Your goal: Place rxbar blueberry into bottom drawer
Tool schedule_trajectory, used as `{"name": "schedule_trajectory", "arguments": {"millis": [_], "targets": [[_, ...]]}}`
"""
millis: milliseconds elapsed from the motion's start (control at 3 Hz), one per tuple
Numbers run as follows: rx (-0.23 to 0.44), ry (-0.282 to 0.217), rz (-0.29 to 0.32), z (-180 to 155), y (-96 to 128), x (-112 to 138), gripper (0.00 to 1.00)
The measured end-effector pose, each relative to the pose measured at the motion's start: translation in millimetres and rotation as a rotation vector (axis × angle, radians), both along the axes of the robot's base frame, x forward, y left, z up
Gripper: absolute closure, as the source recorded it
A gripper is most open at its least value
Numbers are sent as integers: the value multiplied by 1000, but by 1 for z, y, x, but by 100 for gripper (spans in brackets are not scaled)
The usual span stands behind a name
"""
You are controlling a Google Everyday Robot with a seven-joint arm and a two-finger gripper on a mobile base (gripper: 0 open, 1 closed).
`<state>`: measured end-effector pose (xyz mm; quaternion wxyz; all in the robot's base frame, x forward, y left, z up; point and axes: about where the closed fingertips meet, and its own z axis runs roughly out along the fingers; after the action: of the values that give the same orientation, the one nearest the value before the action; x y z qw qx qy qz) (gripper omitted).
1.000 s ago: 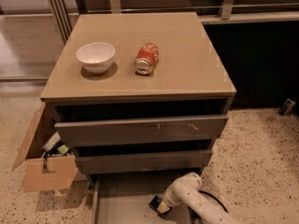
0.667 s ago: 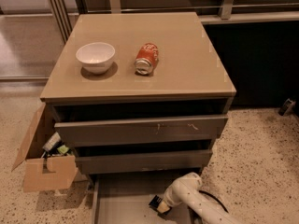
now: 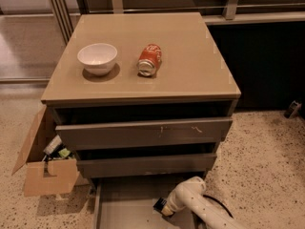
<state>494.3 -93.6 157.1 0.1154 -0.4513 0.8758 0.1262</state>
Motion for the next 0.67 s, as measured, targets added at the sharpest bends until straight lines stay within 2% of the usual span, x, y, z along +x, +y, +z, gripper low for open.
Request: {"name": "schedule_trajectory", "arguments": {"millis": [333,667], "targets": [[0,0,0,0,0,0,10],[0,0,0,0,0,0,0]]}}
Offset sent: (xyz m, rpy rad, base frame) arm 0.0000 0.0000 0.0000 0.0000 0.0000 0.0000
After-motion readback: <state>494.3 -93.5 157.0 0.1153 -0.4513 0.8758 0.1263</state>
